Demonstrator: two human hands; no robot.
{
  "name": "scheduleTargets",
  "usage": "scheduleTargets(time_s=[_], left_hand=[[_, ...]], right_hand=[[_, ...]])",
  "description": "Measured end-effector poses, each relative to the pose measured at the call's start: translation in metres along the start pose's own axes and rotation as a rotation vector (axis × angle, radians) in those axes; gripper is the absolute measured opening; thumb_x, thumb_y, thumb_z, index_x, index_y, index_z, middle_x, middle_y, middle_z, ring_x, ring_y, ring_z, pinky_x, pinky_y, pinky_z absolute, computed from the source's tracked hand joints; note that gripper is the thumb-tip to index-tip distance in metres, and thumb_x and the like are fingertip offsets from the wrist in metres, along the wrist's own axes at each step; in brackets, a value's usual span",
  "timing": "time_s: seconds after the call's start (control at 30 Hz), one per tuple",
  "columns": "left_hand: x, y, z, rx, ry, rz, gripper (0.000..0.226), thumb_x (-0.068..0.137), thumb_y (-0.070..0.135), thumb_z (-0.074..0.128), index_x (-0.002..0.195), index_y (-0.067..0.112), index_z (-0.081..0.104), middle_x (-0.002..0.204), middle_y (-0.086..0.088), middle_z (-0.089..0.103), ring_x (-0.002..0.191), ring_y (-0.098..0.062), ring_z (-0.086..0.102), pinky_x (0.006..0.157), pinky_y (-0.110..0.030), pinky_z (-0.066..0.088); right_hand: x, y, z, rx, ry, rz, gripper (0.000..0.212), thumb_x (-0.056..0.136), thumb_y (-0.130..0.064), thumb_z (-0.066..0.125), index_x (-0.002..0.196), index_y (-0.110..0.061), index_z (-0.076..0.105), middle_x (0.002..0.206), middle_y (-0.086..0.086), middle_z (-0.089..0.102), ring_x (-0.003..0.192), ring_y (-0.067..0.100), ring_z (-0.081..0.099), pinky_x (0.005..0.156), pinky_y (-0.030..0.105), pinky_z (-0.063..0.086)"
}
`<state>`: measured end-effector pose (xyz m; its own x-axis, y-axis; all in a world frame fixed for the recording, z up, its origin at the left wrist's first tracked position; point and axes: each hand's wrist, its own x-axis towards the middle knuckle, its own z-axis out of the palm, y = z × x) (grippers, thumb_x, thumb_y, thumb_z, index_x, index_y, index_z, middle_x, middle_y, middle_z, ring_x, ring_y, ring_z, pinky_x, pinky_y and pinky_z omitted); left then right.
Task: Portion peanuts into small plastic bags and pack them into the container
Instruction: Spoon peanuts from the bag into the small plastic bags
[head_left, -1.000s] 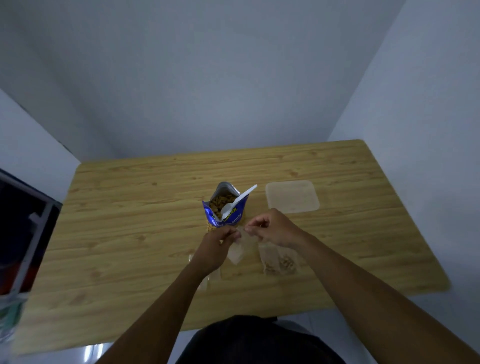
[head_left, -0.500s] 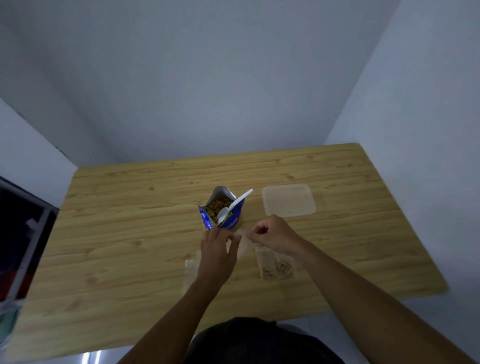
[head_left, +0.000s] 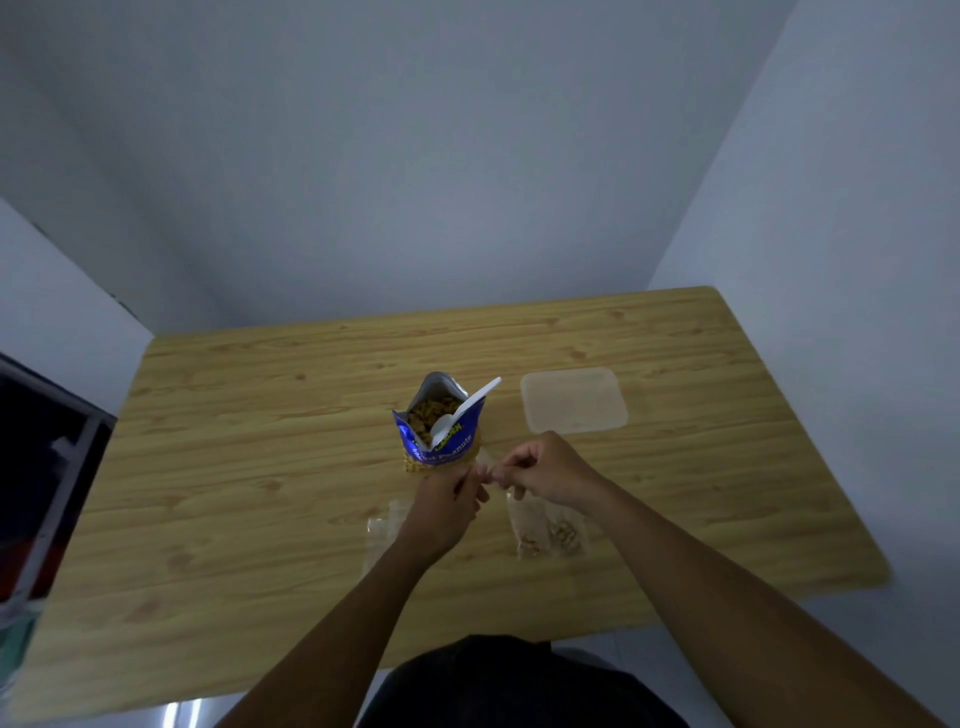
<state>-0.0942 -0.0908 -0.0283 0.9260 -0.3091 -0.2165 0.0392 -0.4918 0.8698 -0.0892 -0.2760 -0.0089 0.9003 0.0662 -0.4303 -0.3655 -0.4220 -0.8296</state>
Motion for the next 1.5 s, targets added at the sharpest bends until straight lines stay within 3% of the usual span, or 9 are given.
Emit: scheduleTargets(time_s=[0.33, 0.53, 0.63, 0.77, 0.9, 1.0, 1.13, 1.23, 1.5], left_hand=[[0.000, 0.003, -0.006, 0.112, -0.060, 0.038, 0.027, 0.087, 0.024, 0.051, 0.069, 0.006, 0.060, 0.067, -0.009, 0.064, 0.063, -0.026, 0.060, 0.060, -0.048, 0.052], [0.003, 0.008, -0.007, 0.096, -0.049, 0.007, 0.027, 0.095, 0.016, 0.049, 0.072, 0.008, 0.061, 0.069, -0.004, 0.065, 0.060, -0.014, 0.058, 0.062, -0.040, 0.052], [0.002, 0.009, -0.008, 0.146, -0.055, 0.025, 0.029, 0.085, 0.028, 0.051, 0.065, 0.008, 0.056, 0.064, -0.010, 0.061, 0.059, -0.024, 0.057, 0.059, -0.045, 0.049], [0.004, 0.011, -0.007, 0.215, -0.020, 0.020, 0.032, 0.083, 0.018, 0.059, 0.056, 0.012, 0.042, 0.053, -0.004, 0.043, 0.050, -0.013, 0.037, 0.052, -0.032, 0.032], [0.001, 0.010, -0.006, 0.220, 0.173, 0.038, 0.015, 0.086, 0.027, 0.063, 0.084, 0.014, 0.057, 0.078, 0.001, 0.061, 0.067, -0.011, 0.054, 0.060, -0.031, 0.044], [-0.004, 0.007, -0.011, 0.312, 0.216, 0.133, 0.051, 0.080, 0.039, 0.075, 0.121, 0.021, 0.052, 0.121, 0.009, 0.050, 0.099, -0.007, 0.053, 0.074, -0.025, 0.048], [-0.002, 0.007, -0.016, 0.428, 0.287, 0.274, 0.079, 0.072, 0.048, 0.081, 0.138, 0.017, 0.049, 0.136, 0.001, 0.051, 0.120, -0.012, 0.049, 0.092, -0.026, 0.045], [0.001, 0.009, -0.017, 0.415, 0.336, 0.313, 0.066, 0.073, 0.044, 0.081, 0.129, 0.017, 0.057, 0.131, 0.001, 0.061, 0.118, -0.016, 0.055, 0.096, -0.024, 0.036], [0.002, 0.007, -0.031, 0.358, 0.386, 0.329, 0.038, 0.072, 0.034, 0.079, 0.103, 0.020, 0.062, 0.092, 0.008, 0.067, 0.084, -0.013, 0.058, 0.080, -0.033, 0.046]], right_hand=[[-0.002, -0.003, 0.002, -0.224, 0.212, -0.151, 0.007, 0.079, -0.023, 0.076, 0.077, -0.018, 0.079, 0.067, -0.004, 0.074, 0.064, 0.006, 0.069, 0.062, 0.025, 0.057], [-0.005, -0.006, 0.000, -0.222, 0.070, -0.187, 0.018, 0.080, -0.027, 0.081, 0.096, -0.020, 0.078, 0.081, -0.007, 0.073, 0.064, -0.003, 0.062, 0.064, 0.018, 0.054], [-0.003, -0.011, -0.004, -0.316, 0.070, -0.200, 0.008, 0.083, -0.023, 0.080, 0.089, -0.019, 0.080, 0.078, -0.009, 0.074, 0.069, 0.001, 0.066, 0.067, 0.022, 0.056], [0.001, -0.017, 0.005, -0.390, 0.225, -0.197, 0.006, 0.079, -0.026, 0.075, 0.074, -0.023, 0.077, 0.068, -0.012, 0.072, 0.066, 0.002, 0.066, 0.066, 0.033, 0.060], [0.004, -0.029, 0.012, -0.281, 0.313, -0.115, 0.012, 0.079, -0.032, 0.078, 0.071, -0.024, 0.076, 0.065, -0.013, 0.070, 0.068, 0.004, 0.068, 0.067, 0.033, 0.060], [0.004, -0.041, 0.006, -0.172, 0.261, -0.056, 0.012, 0.078, -0.030, 0.085, 0.073, -0.021, 0.079, 0.067, -0.008, 0.073, 0.067, 0.005, 0.070, 0.068, 0.029, 0.060], [0.007, -0.051, 0.003, -0.062, 0.200, -0.005, 0.013, 0.075, -0.027, 0.089, 0.071, -0.022, 0.078, 0.065, -0.007, 0.072, 0.052, -0.004, 0.063, 0.059, 0.020, 0.053], [0.009, -0.056, 0.003, -0.007, 0.169, 0.008, 0.013, 0.074, -0.024, 0.090, 0.074, -0.018, 0.079, 0.065, -0.005, 0.072, 0.048, -0.005, 0.060, 0.055, 0.016, 0.048], [0.018, -0.057, 0.012, 0.014, 0.180, 0.024, 0.016, 0.067, -0.024, 0.091, 0.075, -0.015, 0.080, 0.069, -0.005, 0.075, 0.064, 0.003, 0.067, 0.068, 0.024, 0.055]])
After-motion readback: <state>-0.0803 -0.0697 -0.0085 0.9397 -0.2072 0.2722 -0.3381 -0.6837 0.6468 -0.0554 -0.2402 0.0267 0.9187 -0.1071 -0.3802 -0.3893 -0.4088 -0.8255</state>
